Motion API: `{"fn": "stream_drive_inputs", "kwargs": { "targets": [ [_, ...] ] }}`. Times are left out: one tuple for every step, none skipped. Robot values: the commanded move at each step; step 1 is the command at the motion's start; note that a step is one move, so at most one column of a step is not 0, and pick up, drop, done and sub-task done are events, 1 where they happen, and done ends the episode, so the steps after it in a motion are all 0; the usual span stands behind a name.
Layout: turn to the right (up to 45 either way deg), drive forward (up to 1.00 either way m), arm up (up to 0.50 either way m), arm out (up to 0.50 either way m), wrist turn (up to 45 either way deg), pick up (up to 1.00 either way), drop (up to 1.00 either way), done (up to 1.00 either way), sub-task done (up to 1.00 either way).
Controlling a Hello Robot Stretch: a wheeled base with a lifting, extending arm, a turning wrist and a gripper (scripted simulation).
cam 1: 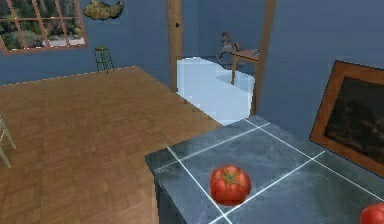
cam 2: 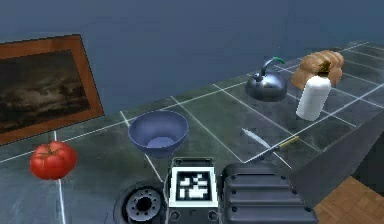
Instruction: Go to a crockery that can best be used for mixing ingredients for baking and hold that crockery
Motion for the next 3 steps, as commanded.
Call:
{"fn": "stream_drive_inputs", "kwargs": {
  "targets": [
    [0.0,0.0,0.0,0.14,0.0,0.0,0.0,0.0,0.0],
    [0.0,0.0,0.0,0.0,45.0,0.0,0.0,0.0,0.0],
    [0.0,0.0,0.0,0.0,45.0,0.0,0.0,0.0,0.0]
  ]
}}
